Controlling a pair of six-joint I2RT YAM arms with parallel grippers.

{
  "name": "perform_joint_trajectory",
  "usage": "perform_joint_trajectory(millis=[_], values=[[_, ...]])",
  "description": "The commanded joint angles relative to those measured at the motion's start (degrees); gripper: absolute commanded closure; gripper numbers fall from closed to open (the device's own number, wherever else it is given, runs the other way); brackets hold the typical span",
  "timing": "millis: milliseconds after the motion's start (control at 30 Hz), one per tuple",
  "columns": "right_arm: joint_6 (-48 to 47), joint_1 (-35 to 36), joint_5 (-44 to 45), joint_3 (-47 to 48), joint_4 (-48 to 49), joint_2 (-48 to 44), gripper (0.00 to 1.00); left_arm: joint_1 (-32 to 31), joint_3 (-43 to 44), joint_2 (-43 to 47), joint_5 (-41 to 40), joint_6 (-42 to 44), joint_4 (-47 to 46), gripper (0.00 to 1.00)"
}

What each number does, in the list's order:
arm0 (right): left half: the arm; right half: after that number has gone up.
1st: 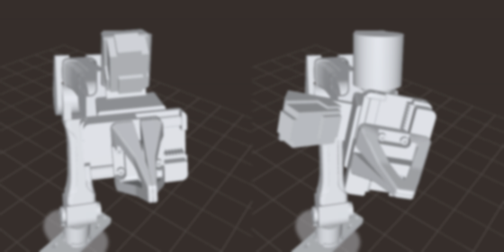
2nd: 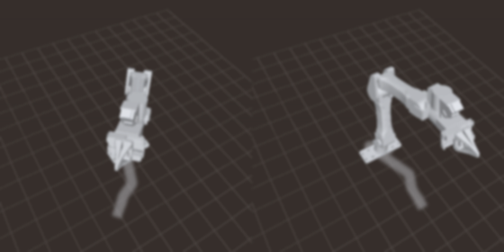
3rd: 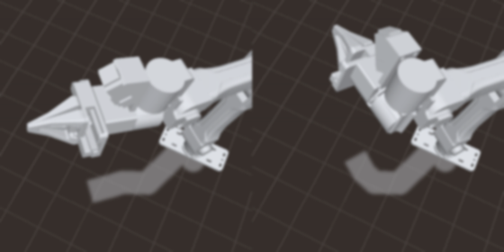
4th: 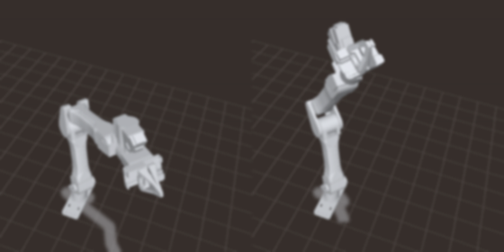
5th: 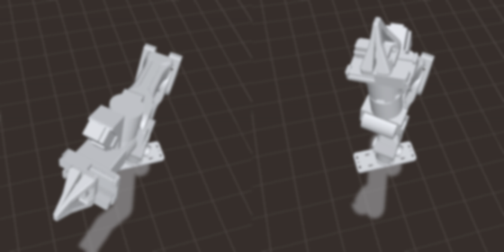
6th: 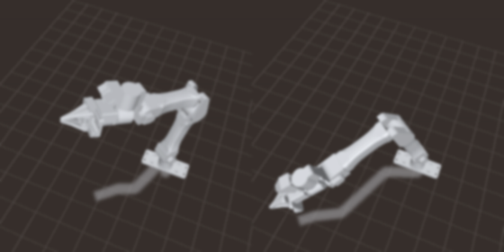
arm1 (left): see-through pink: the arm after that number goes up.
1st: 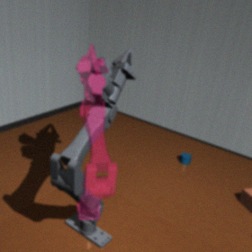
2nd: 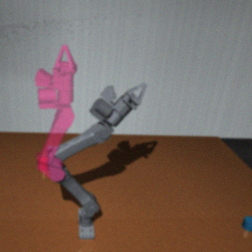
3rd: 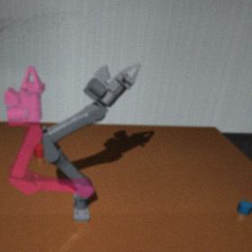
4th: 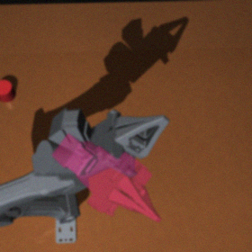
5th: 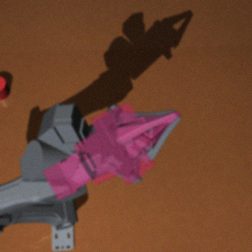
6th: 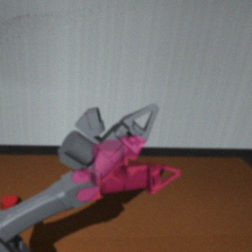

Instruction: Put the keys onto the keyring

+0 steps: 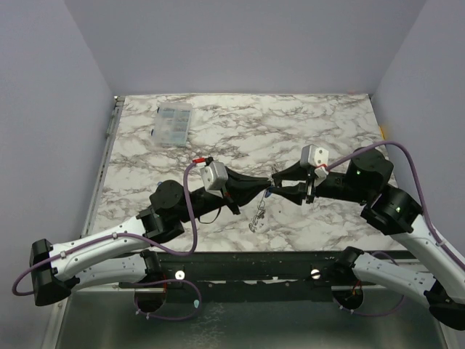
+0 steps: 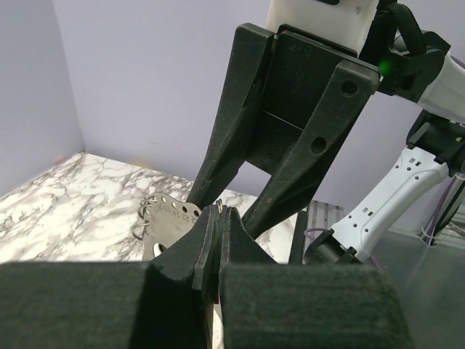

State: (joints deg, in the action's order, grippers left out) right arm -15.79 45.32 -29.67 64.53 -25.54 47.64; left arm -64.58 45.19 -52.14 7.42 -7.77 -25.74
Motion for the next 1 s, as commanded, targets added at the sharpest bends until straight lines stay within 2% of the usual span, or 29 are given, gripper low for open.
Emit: perform_joint_trajectory(millis=[0,200,400,600,967], values=[[-0.17,0.21,-1.54,1.79,1.29,0.76,0.6,-0.19,-0.23,-0.43,1.93,-0.76,-3.84,1.0],[-0.64,0.21,-4.2,2.2,0.48,1.33,0.65,-0.2,0.22,-1.76,5.08,-0.59,-3.93,1.0],[-0.94,0.21,-6.84,2.62,-0.25,2.18,0.77,-0.19,0.8,-3.14,8.91,-0.58,-3.89,1.0],[-1.76,0.21,-7.86,2.98,-1.81,2.87,0.98,-0.2,1.32,-3.59,10.68,-0.62,-3.84,1.0],[-3.76,0.21,-10.07,1.29,-1.55,1.1,0.99,-0.2,1.34,-2.35,13.05,0.27,-3.03,1.0]])
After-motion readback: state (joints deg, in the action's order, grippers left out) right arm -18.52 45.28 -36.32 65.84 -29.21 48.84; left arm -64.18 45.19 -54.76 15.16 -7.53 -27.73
